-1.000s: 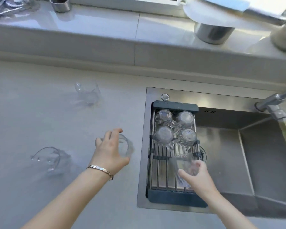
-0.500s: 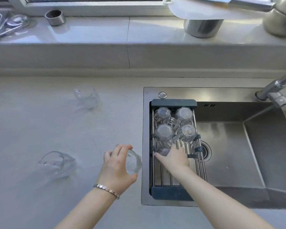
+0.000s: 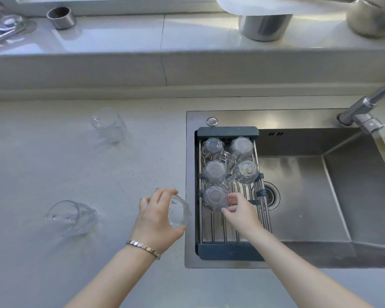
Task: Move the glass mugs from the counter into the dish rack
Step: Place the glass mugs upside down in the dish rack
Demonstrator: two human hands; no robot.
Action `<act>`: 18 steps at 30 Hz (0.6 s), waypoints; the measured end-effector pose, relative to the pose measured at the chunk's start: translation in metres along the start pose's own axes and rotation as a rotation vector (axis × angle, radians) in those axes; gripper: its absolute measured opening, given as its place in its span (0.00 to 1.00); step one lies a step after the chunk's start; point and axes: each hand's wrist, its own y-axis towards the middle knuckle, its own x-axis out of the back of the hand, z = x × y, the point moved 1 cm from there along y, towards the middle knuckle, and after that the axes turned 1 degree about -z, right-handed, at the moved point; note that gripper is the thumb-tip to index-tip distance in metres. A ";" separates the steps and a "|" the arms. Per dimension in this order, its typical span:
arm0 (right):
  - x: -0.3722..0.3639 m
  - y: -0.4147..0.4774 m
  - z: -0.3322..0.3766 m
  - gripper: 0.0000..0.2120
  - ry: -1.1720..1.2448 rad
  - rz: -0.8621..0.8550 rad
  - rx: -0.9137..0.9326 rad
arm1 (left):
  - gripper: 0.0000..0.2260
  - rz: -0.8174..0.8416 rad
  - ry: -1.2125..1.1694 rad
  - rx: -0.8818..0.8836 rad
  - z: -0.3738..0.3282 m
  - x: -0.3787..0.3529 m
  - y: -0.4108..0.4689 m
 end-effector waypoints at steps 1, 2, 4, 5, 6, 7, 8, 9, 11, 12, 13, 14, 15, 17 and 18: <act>0.006 -0.001 -0.001 0.23 -0.054 0.048 0.032 | 0.29 0.010 -0.006 -0.001 -0.003 -0.001 0.001; 0.013 -0.003 -0.002 0.26 -0.110 0.082 0.082 | 0.29 0.024 -0.021 0.005 -0.006 -0.003 0.002; 0.024 -0.016 -0.003 0.33 -0.165 0.127 0.232 | 0.31 0.054 -0.112 0.053 -0.015 -0.003 0.006; 0.028 -0.025 -0.002 0.38 -0.171 0.148 0.328 | 0.31 0.066 -0.190 0.095 -0.021 -0.003 0.008; 0.031 -0.035 -0.001 0.42 -0.184 0.153 0.432 | 0.31 0.084 -0.278 0.137 -0.029 -0.002 0.011; 0.032 -0.044 -0.002 0.44 -0.190 0.144 0.519 | 0.31 0.108 -0.365 0.164 -0.036 -0.003 0.013; 0.034 -0.050 -0.005 0.44 -0.156 0.123 0.567 | 0.31 0.137 -0.446 0.172 -0.043 -0.005 0.015; 0.037 -0.056 -0.005 0.44 -0.056 0.098 0.572 | 0.30 0.165 -0.517 0.164 -0.051 -0.007 0.015; 0.047 -0.063 -0.005 0.37 0.265 0.073 0.484 | 0.28 0.206 -0.606 0.117 -0.064 -0.014 0.016; 0.052 -0.063 -0.007 0.34 0.422 0.073 0.434 | 0.28 0.223 -0.623 0.086 -0.068 -0.017 0.017; 0.058 -0.063 -0.007 0.33 0.535 0.078 0.385 | 0.28 0.240 -0.631 0.052 -0.072 -0.020 0.017; 0.064 -0.061 -0.009 0.33 0.612 0.089 0.334 | 0.29 0.260 -0.639 0.022 -0.075 -0.024 0.017; 0.070 -0.059 -0.013 0.33 0.655 0.108 0.281 | 0.29 0.280 -0.660 0.002 -0.078 -0.028 0.018; 0.078 -0.056 -0.018 0.33 0.682 0.174 0.180 | 0.29 0.317 -0.723 -0.006 -0.079 -0.036 0.021; 0.080 -0.056 -0.020 0.33 0.676 0.206 0.152 | 0.29 0.332 -0.742 -0.002 -0.078 -0.040 0.023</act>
